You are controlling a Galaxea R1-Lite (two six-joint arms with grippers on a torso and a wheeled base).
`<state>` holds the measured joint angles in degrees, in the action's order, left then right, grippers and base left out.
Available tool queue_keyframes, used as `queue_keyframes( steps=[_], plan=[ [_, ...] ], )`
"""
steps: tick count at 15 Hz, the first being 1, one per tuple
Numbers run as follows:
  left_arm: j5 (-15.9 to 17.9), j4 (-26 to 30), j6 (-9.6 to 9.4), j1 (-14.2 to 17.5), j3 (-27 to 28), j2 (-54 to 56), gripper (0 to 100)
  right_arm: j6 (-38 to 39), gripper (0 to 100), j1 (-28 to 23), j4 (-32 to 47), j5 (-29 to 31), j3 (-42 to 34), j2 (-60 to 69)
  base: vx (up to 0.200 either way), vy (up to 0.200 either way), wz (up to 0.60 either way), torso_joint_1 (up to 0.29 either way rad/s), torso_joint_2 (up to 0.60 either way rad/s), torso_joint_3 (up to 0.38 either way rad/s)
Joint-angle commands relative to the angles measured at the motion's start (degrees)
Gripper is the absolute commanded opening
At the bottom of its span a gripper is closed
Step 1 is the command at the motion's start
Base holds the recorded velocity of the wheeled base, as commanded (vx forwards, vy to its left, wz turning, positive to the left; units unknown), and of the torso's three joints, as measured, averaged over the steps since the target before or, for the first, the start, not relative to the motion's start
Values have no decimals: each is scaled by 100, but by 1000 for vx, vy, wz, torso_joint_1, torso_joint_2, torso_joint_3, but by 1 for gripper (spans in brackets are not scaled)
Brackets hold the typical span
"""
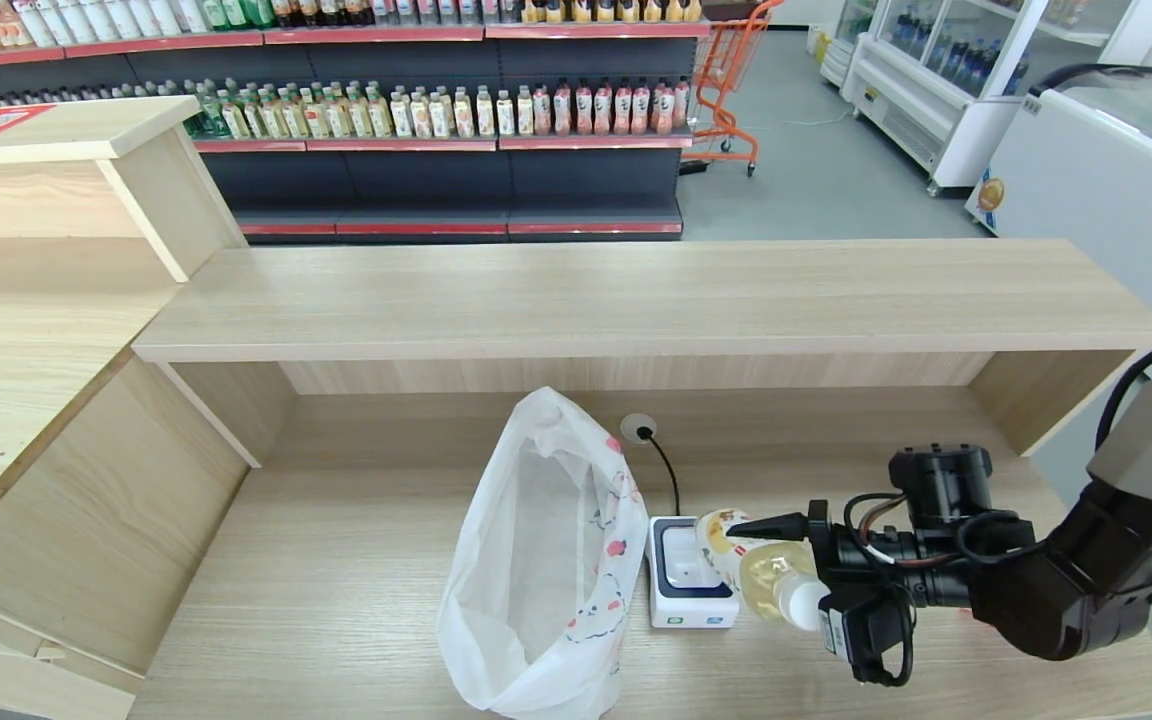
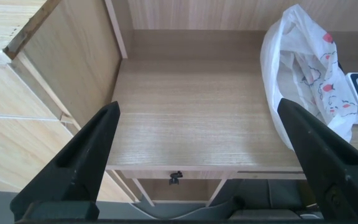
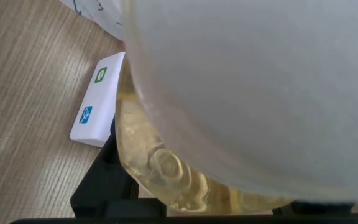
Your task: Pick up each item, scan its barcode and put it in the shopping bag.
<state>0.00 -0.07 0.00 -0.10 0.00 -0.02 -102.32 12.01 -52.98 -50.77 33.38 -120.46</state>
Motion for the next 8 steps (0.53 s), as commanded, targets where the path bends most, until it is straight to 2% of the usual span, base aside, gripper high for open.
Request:
queue_keyframes(
  steps=[1,4,8],
  plan=[
    [0,-1,-9,1,0,2,100,-60,0,3,7,-3,72,-39,0,0,0,0,0,0],
    [9,-1,-9,1,0,2,100,-131,0,3,-37,-3,108,-101,0,0,0,0,0,0],
    [0,-1,0,1,0,2,100,-166,0,30,-714,-3,72,-365,0,0,0,0,0,0]
  ],
)
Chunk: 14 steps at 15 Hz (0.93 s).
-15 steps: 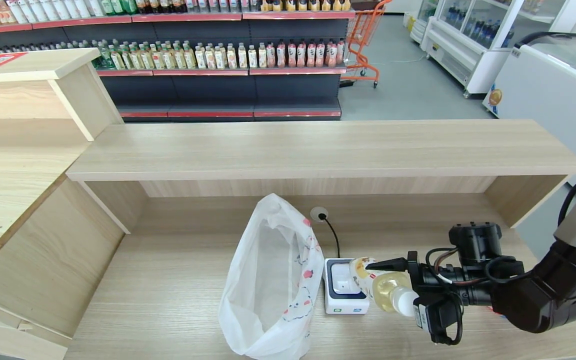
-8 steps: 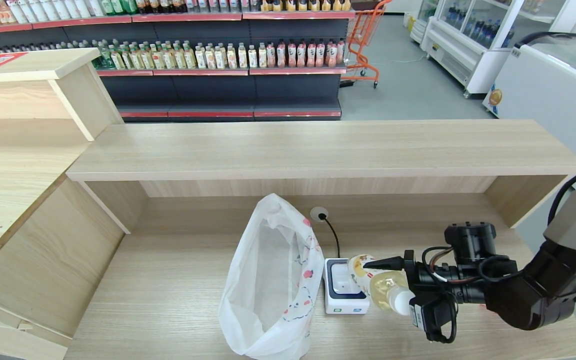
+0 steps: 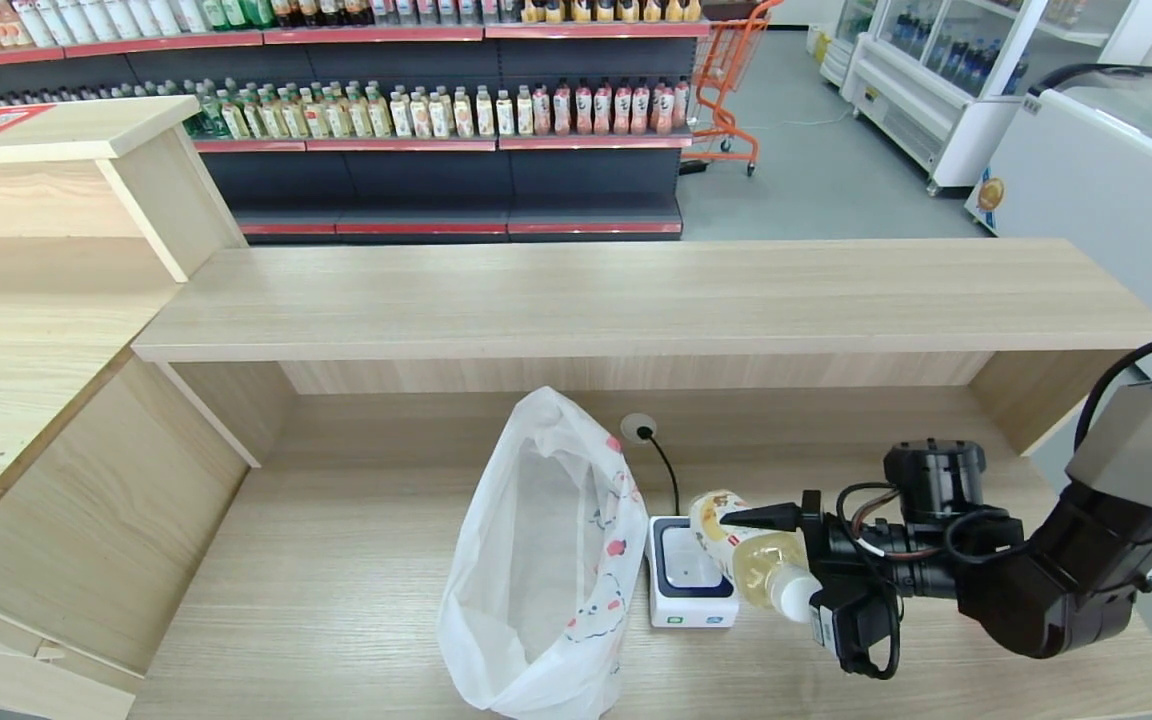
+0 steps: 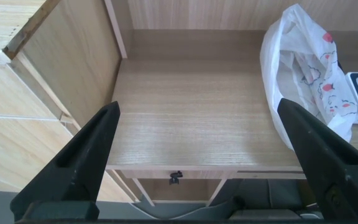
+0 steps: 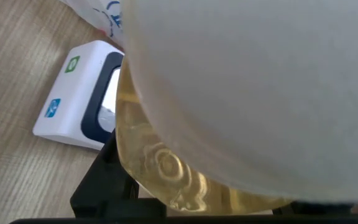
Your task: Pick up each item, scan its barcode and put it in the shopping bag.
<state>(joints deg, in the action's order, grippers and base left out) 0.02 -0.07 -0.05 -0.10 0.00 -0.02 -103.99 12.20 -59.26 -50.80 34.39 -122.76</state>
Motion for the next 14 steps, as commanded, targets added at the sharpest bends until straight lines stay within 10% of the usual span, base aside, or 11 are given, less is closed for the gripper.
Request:
queue_keyframes(
  steps=[1,14],
  plan=[
    [-2,-1,5,1,0,2,100,1,0,19,-226,-9,-46,-187,0,0,0,0,0,0],
    [-2,-1,-4,1,0,2,100,80,0,168,-262,-106,-46,-565,0,0,0,0,0,0]
  ],
)
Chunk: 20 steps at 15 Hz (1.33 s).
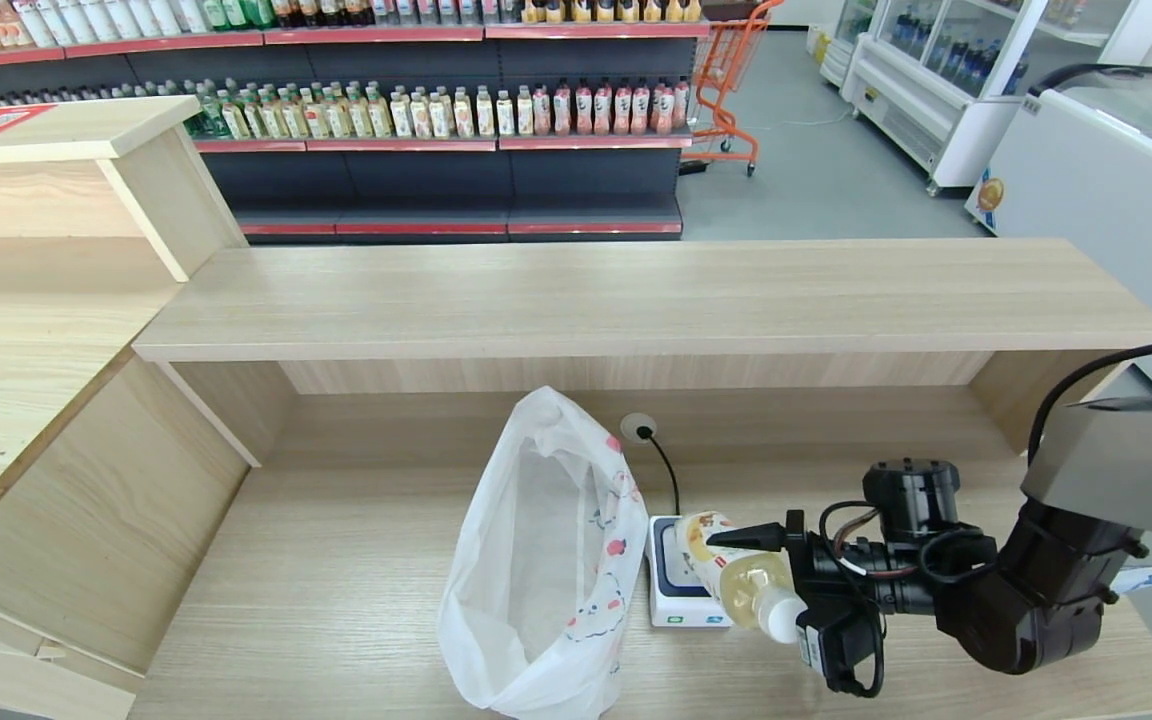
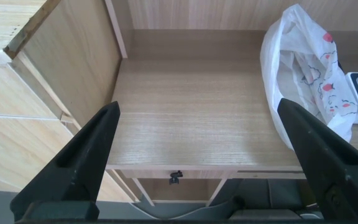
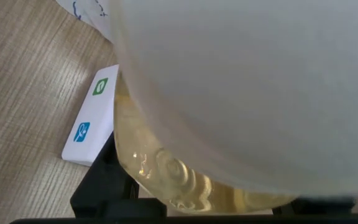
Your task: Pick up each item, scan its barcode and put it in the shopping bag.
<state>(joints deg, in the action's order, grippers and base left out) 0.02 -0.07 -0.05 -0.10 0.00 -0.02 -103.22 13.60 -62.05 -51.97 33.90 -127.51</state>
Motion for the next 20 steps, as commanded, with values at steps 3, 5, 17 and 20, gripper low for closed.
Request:
queue_keyframes(
  steps=[3,5,17,20],
  plan=[
    [-2,-1,5,1,0,2,100,12,0,19,9,-33,38,-151,0,0,0,0,0,0],
    [-2,-1,-4,1,0,2,100,12,0,-7,0,-68,46,-133,0,0,0,0,0,0],
    [-2,-1,-4,1,0,2,100,2649,0,336,-712,503,-1360,2802,0,0,0,0,0,0],
    [-2,-1,5,1,0,2,100,4398,0,318,-703,987,-1465,3549,0,0,0,0,0,0]
  ],
)
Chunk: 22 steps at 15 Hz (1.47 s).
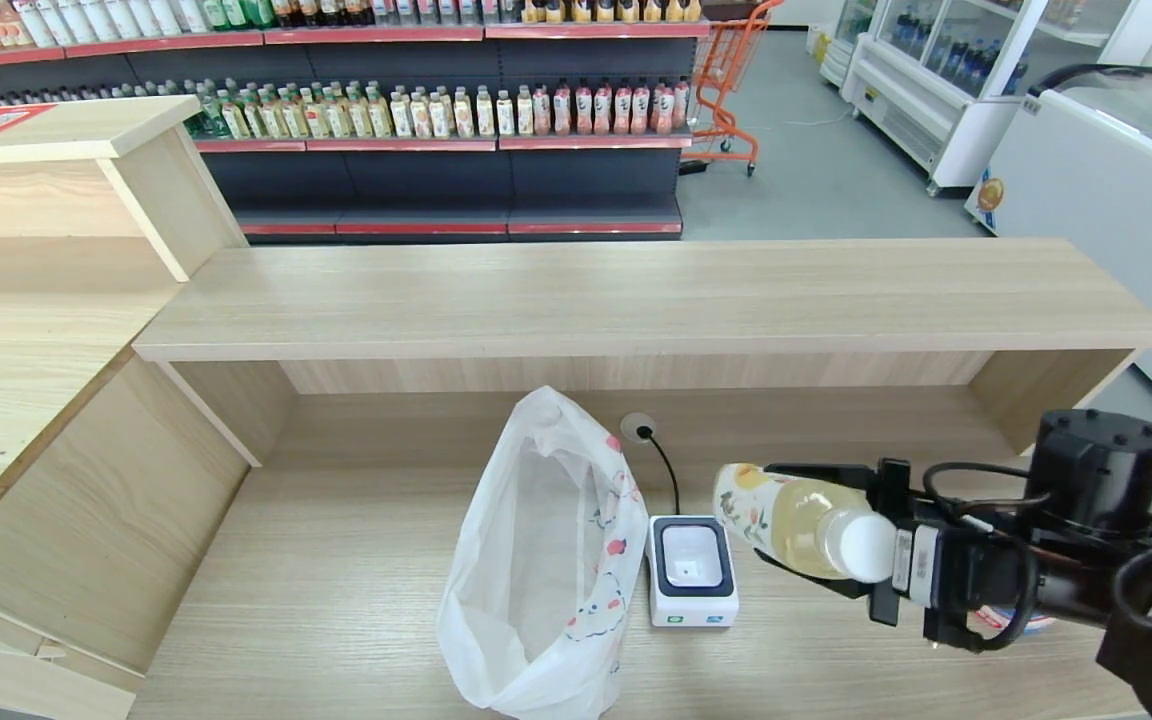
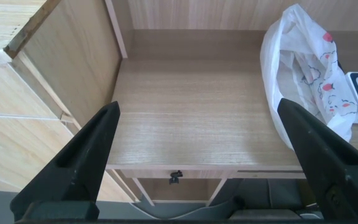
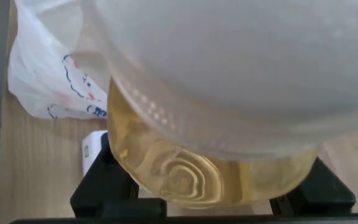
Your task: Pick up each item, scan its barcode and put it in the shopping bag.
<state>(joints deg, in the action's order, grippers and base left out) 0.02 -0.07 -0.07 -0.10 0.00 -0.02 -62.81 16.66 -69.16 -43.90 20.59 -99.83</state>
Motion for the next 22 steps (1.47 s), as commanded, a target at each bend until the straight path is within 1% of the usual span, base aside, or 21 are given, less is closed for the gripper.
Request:
queue_keyframes(
  steps=[1,2,3,4,5,7,8,9,12,16,19,21,22],
  plan=[
    [6,-1,-1,-8,0,2,100,1693,0,144,16,804,121,1080,0,0,0,0,0,0],
    [-2,-1,7,1,0,2,100,2422,0,302,25,1243,209,1176,0,0,0,0,0,0],
    [6,-1,-1,-8,0,2,100,3090,0,355,25,1569,200,1194,0,0,0,0,0,0],
    [-2,-1,-1,1,0,2,100,3802,0,390,25,1771,103,1203,0,0,0,0,0,0],
    [-2,-1,7,1,0,2,100,4321,0,399,51,1859,-38,1159,0,0,0,0,0,0],
    [-2,-1,-1,1,0,2,100,4918,0,531,43,1920,-204,1018,0,0,0,0,0,0],
    [-2,-1,7,1,0,2,100,5402,0,759,43,2113,-240,930,0,0,0,0,0,0],
    [-2,-1,7,1,0,2,100,5630,0,944,43,2289,-204,842,0,0,0,0,0,0],
    [-2,-1,-1,1,0,2,100,5973,0,1199,-1,2588,-2,429,0,0,0,0,0,0],
    [-2,-1,-1,1,0,2,100,5982,0,1234,-1,2597,129,86,0,0,0,0,0,0],
    [6,-1,-19,1,0,-6,100,6281,0,1331,-28,2606,209,-98,0,0,0,0,0,0],
    [6,-1,-10,1,0,2,100,6325,0,1357,-28,2606,244,-195,0,0,0,0,0,0],
    [6,-1,-1,1,0,2,100,6333,0,1375,-28,2606,261,-248,0,200,0,2,2,2]
  ],
)
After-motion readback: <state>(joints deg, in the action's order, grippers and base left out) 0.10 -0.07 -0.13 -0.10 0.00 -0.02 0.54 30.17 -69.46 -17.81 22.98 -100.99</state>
